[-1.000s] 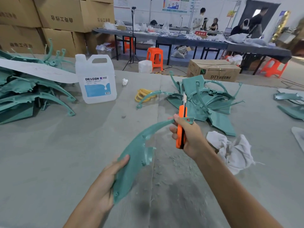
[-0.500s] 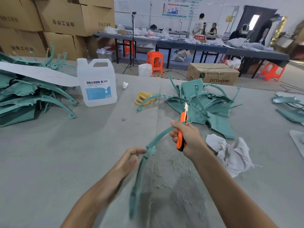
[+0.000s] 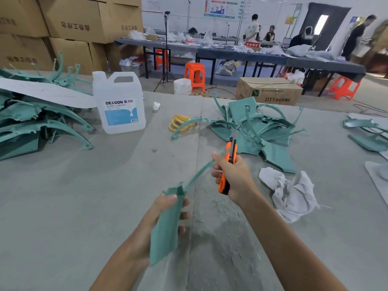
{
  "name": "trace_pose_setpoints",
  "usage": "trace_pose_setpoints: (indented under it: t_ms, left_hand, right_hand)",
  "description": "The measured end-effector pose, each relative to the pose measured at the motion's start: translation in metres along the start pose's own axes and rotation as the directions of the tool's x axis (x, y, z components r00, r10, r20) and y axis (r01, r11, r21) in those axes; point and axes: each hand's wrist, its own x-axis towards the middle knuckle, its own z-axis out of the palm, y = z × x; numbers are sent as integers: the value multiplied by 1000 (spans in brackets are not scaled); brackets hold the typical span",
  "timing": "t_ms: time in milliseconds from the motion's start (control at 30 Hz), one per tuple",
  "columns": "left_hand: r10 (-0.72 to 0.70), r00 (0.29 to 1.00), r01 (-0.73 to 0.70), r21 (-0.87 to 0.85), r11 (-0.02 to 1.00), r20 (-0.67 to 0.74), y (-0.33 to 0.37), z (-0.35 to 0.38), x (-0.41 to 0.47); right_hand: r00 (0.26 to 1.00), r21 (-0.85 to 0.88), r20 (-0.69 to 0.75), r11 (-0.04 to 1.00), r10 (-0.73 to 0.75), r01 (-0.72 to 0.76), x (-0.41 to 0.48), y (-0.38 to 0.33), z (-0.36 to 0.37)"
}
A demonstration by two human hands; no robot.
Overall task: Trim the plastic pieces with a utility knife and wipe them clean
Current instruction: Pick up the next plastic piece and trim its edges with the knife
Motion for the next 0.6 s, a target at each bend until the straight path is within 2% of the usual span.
trace_pose_setpoints:
  t_ms: [67, 100, 167, 200, 233, 300, 333, 367, 500, 600]
  left_hand:
    - [-32, 999, 31, -136, 990, -6, -4, -11, -1]
    - [-55, 998, 51, -193, 980, -12, -3, -12, 1]
    - [-100, 995, 90, -268, 959, -23, 0, -12, 3]
    - [-119, 992, 102, -282, 954, -46, 2, -12, 3]
    - [-130, 989, 105, -277, 955, -73, 2, -15, 4]
    - [-137, 985, 102, -287, 952, -106, 3, -19, 4]
    - [-140, 984, 102, -294, 950, -114, 4, -19, 4]
    - [-144, 982, 104, -288, 952, -122, 4, -18, 4]
    - [-138, 978, 93, -265, 960, -158, 6, -10, -1]
    - [-131, 978, 73, -321, 944, -163, 8, -11, -4]
  right_hand:
    - [997, -55, -59, 997, 46, -49, -3, 0, -10]
    - [995, -116, -103, 993, 18, -30, -6, 2, -16]
    - [976, -370, -136, 923, -171, 110, -18, 10, -26]
    - [956, -527, -75, 826, -283, 203, -25, 16, -31]
    - [936, -662, 43, 692, -349, 289, -33, 22, -34]
    - [912, -827, 279, 408, -301, 387, -46, 32, -33]
    - [908, -862, 333, 309, -253, 402, -51, 37, -28]
    - [907, -874, 360, 262, -218, 410, -55, 40, -22]
    - [909, -875, 396, 245, -132, 417, -64, 45, 3]
    - [905, -889, 410, 172, -116, 425, -68, 44, 11]
